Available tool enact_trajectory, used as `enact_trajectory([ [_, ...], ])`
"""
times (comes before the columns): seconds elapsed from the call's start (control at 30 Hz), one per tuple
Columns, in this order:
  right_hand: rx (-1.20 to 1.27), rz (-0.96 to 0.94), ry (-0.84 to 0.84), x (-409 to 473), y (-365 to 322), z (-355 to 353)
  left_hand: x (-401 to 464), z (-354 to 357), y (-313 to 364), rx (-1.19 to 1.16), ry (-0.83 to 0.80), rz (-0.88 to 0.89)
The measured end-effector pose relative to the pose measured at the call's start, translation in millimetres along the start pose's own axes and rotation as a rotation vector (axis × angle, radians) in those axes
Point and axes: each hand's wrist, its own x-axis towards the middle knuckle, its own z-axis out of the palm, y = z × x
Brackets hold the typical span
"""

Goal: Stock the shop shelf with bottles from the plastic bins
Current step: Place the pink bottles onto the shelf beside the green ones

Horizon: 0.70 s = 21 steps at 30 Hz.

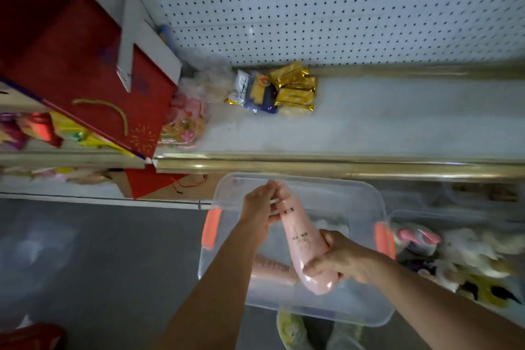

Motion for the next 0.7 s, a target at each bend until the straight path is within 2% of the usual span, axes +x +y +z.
enact_trajectory([
  [0.2,0.014,-0.174,0.129,-63.8,-44.0,-12.9,-68.9,14.6,85.7,0.01,-0.113,0.153],
  [0.37,0.022,-0.385,0.212,-120.6,-76.0,-27.1,-134.8,19.3,146.5,0.079,-0.232,0.363],
  [0.5,-0.003,-0.521,0.248,-160.0,-95.2,-44.6,-176.1,31.2,185.5,0.101,-0.249,0.52],
  [0.7,0.023,-0.679,0.31,-219.5,-118.0,-79.7,-226.9,65.8,235.7,0.132,-0.257,0.664],
])
